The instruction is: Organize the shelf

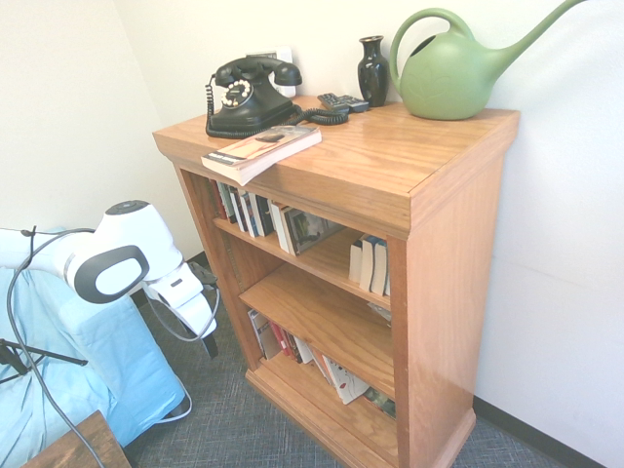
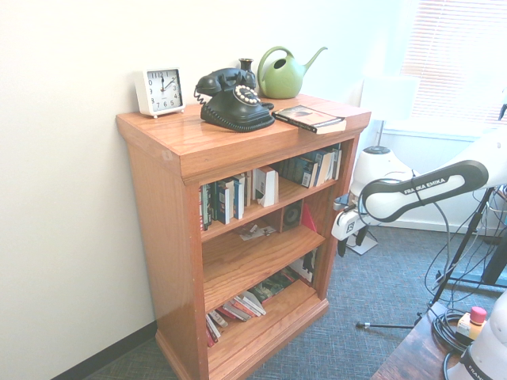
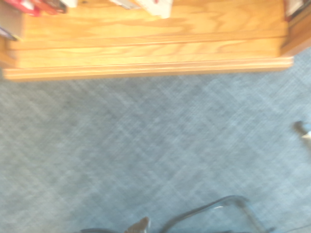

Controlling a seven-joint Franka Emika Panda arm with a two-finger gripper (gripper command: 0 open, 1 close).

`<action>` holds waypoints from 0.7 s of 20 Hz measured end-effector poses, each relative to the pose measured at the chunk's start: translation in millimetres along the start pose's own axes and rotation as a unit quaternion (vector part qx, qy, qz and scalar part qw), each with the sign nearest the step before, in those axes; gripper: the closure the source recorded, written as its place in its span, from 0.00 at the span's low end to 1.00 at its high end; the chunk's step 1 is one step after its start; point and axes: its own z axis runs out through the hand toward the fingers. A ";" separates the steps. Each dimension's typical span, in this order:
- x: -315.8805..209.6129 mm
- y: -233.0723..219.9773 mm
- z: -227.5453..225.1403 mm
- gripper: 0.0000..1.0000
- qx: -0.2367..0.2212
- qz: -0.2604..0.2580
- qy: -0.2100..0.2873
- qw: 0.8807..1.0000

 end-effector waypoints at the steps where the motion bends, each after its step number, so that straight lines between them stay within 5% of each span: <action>1: 0.8 1.3 -0.5 0.00 -0.012 -0.004 0.013 1.000; 7: 16.2 10.1 -24.0 0.00 -0.095 -0.034 0.110 0.989; 14: 28.5 7.5 -84.1 0.00 -0.182 -0.087 0.245 0.948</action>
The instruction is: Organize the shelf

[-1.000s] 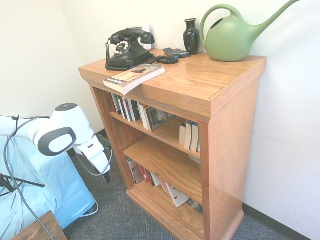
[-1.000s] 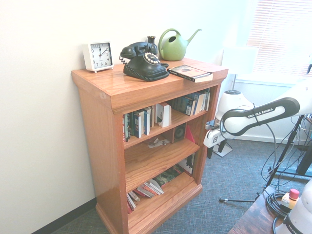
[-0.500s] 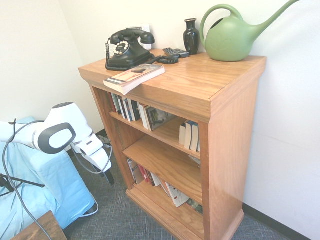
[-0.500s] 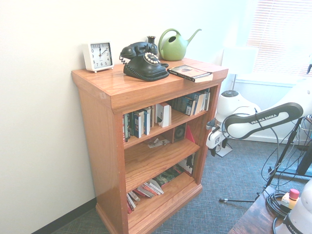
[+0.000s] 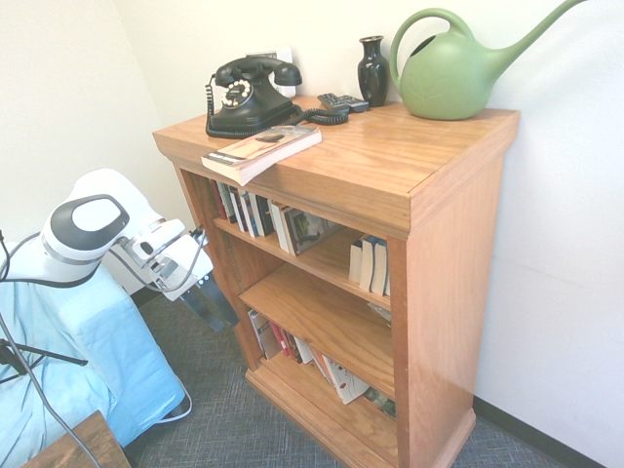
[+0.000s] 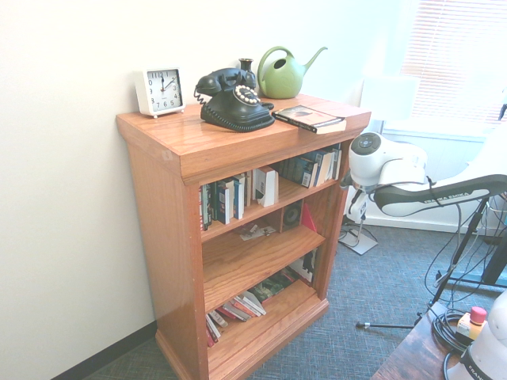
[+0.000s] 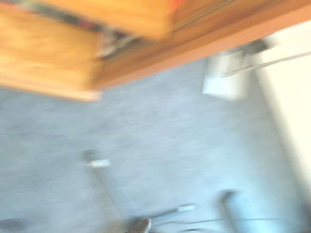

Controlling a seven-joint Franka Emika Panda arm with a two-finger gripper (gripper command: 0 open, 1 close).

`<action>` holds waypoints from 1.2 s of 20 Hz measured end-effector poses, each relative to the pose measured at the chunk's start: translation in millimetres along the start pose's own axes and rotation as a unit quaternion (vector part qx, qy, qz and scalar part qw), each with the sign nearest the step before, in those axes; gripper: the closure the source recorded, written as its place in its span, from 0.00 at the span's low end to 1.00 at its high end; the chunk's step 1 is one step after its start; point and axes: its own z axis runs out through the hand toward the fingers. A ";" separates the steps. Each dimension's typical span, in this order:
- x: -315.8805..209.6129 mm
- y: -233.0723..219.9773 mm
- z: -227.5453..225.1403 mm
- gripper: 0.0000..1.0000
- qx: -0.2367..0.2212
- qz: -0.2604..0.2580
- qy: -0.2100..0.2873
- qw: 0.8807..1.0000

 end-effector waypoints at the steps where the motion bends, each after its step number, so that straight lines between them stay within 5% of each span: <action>1: 5.1 3.0 -2.7 0.00 -0.014 -0.006 0.018 1.000; 10: 30.8 4.8 -30.4 0.00 -0.103 -0.069 0.135 0.983; 24: 57.3 -13.0 -108.2 0.00 -0.153 -0.135 0.239 0.949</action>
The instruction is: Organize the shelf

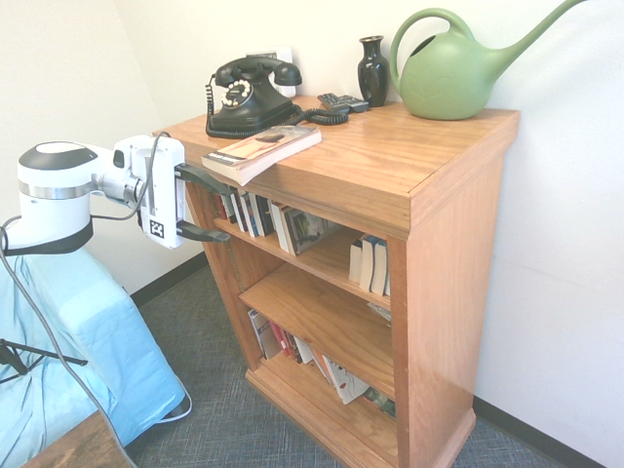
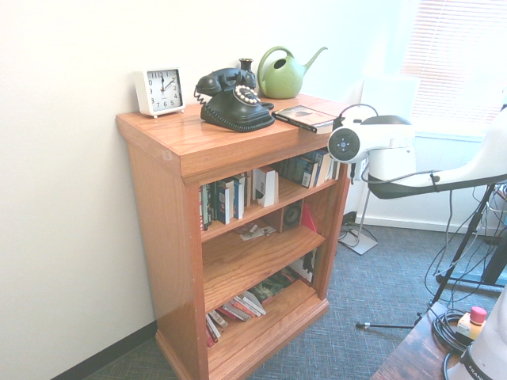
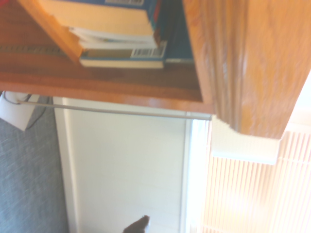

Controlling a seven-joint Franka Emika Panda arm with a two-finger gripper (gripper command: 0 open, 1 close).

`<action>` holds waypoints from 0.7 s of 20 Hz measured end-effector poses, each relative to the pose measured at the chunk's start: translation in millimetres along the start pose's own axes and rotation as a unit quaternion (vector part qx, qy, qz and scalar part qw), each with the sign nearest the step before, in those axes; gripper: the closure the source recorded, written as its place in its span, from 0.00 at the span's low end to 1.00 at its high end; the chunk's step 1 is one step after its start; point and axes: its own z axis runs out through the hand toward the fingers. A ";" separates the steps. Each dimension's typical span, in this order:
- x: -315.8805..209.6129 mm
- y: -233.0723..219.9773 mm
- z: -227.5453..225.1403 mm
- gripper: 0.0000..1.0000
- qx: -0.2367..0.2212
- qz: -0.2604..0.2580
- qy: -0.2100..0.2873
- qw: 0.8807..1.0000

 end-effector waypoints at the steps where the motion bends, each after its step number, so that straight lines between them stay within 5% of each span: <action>1: 4.8 -0.8 -4.7 0.00 0.001 -0.002 0.008 1.000; 7: 34.5 1.2 -30.2 0.00 0.011 -0.007 0.044 0.999; 14: 42.8 -35.1 -38.6 0.00 0.075 -0.023 0.098 0.992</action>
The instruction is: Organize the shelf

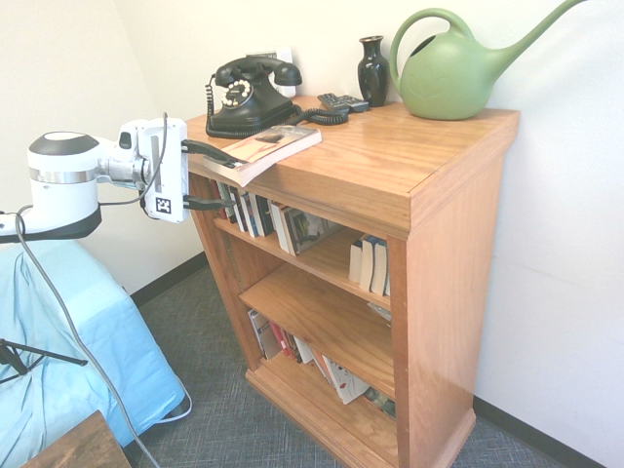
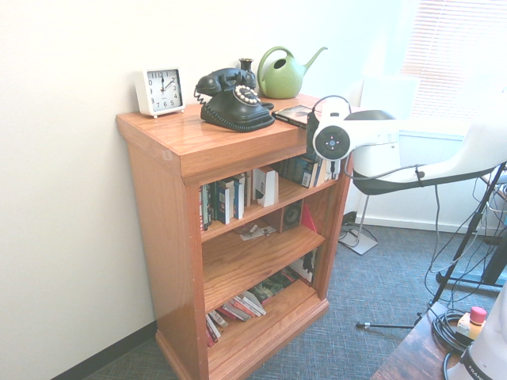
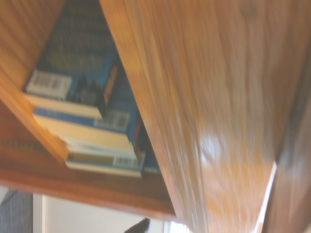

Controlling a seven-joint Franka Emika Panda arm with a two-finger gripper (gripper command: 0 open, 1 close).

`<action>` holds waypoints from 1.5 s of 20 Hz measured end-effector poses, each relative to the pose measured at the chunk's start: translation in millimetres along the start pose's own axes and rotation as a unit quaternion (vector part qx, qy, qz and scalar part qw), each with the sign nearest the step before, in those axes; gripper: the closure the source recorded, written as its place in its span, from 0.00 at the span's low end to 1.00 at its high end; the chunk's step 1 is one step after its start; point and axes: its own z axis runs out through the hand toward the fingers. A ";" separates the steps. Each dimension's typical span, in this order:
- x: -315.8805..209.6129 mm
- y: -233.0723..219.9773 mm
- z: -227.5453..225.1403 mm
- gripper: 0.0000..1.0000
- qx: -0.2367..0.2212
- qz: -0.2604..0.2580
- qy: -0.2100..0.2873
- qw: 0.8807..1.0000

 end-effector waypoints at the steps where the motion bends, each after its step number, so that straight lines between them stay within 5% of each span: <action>1: 3.4 -1.2 0.0 0.00 0.006 0.003 0.008 1.000; 9: 36.0 7.8 21.5 0.00 0.021 0.033 0.028 0.999; 10: 39.4 6.4 23.0 1.00 0.022 0.034 0.029 0.999; 30: 56.0 11.2 24.0 1.00 0.012 0.034 0.026 0.999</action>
